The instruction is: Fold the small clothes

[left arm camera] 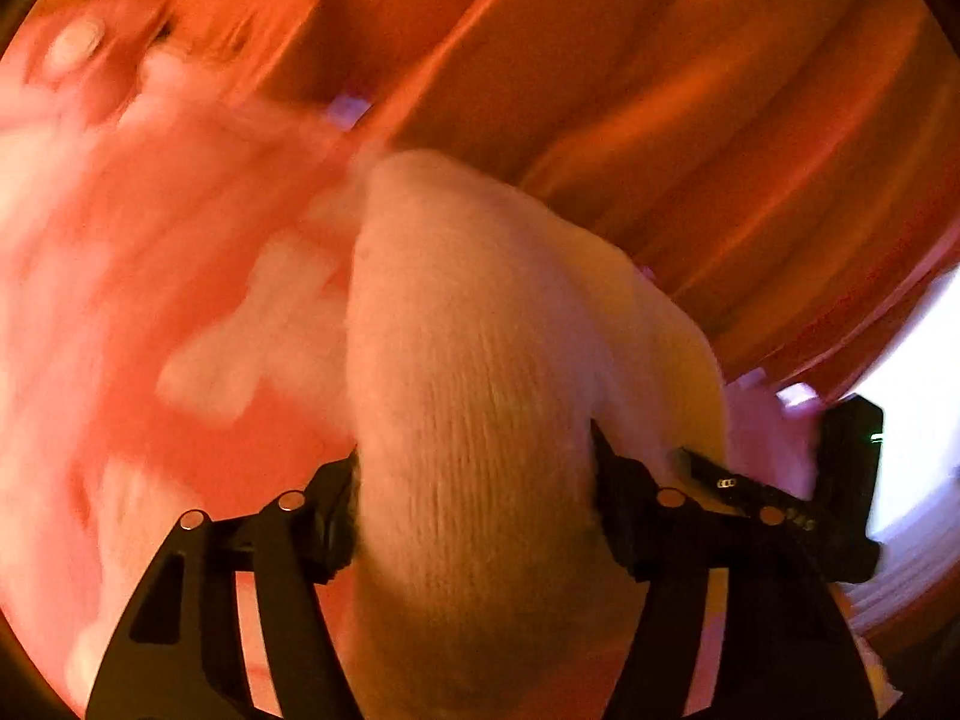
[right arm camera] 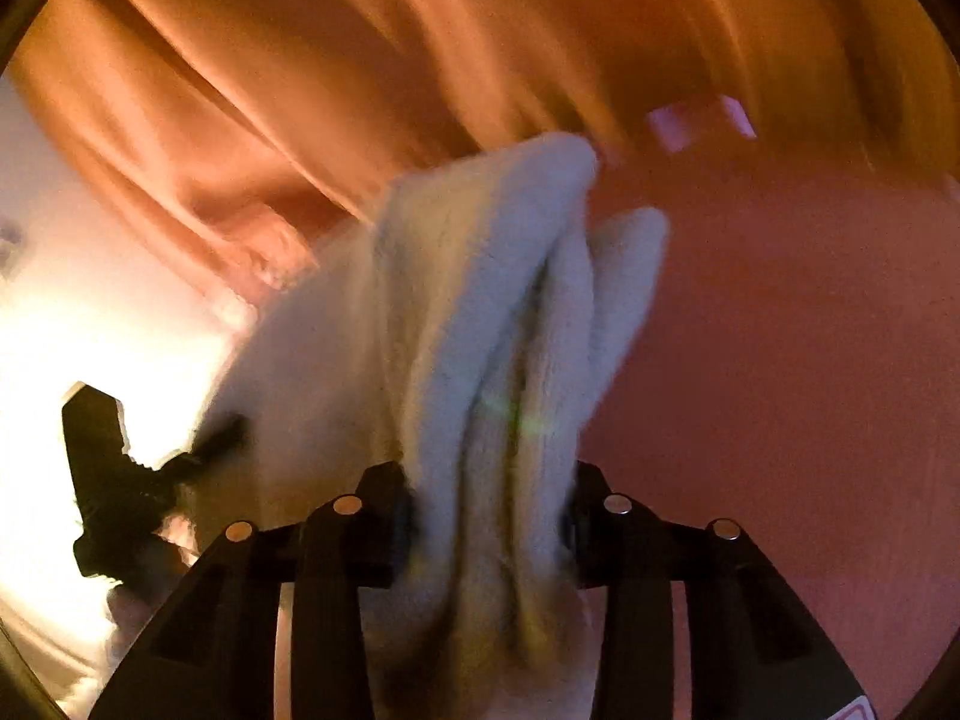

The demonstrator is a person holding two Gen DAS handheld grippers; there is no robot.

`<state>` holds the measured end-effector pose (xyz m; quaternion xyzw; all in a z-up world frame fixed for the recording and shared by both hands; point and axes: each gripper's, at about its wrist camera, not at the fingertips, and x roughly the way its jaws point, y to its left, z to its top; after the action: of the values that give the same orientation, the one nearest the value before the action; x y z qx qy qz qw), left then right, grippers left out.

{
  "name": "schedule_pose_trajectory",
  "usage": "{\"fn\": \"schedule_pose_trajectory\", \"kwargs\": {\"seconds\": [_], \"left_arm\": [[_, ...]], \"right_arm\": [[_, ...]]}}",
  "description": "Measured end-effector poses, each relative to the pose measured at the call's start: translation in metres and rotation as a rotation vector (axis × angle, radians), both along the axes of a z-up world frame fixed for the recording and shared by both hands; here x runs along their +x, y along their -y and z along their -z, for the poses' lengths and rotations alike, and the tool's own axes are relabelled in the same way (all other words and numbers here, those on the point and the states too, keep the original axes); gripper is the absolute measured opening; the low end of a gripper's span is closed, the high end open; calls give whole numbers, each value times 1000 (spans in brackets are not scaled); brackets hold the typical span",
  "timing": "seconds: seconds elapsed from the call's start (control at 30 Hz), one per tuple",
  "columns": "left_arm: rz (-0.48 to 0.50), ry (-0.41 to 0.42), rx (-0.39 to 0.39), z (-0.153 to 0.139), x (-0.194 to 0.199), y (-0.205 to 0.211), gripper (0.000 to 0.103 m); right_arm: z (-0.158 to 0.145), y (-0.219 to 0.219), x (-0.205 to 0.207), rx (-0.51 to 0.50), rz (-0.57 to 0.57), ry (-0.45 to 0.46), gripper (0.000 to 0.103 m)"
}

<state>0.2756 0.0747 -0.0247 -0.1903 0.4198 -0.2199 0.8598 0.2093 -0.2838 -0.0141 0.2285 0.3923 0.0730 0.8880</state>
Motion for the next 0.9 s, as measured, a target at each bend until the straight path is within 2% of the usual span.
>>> {"fn": "schedule_pose_trajectory", "kwargs": {"seconds": [0.07, 0.17, 0.2, 0.27, 0.33, 0.47, 0.53, 0.57, 0.6, 0.63, 0.7, 0.8, 0.9], "left_arm": [[-2, 28, 12, -9, -7, 0, 66], [-40, 88, 95, -23, -21, 1, 69], [-51, 95, 144, -23, -24, 5, 69], [-44, 84, 209, -18, -24, 12, 72], [-58, 80, 258, -14, -30, 21, 72], [-80, 117, 313, -36, -56, 24, 70], [-91, 154, 364, -43, -76, 26, 72], [-97, 159, 379, -44, -84, 27, 78], [-107, 158, 388, -45, -94, 27, 86], [-114, 156, 385, -46, -103, 26, 89], [-144, 143, 387, -42, -127, 22, 93], [-181, 133, 432, -35, -156, 23, 98], [-176, 95, 423, -18, -181, 26, 98]], "right_arm": [[-21, -1, -18, -17, 49, 49, 39], [-43, -5, -42, -89, 124, 106, 39], [-41, -9, -41, -129, 135, 86, 40], [-15, -27, -29, -241, 70, -38, 40], [-10, -32, -37, -265, 68, -24, 40], [-44, -38, -70, -316, 117, 11, 41], [-55, -44, -97, -362, 143, 11, 51], [-55, -47, -109, -375, 154, 9, 61], [-53, -50, -125, -386, 171, 2, 65], [-51, -49, -134, -393, 181, -4, 66], [-43, -57, -154, -403, 209, -20, 75], [-31, -63, -189, -397, 257, -22, 80], [-18, -76, -202, -466, 276, -12, 84]]}}
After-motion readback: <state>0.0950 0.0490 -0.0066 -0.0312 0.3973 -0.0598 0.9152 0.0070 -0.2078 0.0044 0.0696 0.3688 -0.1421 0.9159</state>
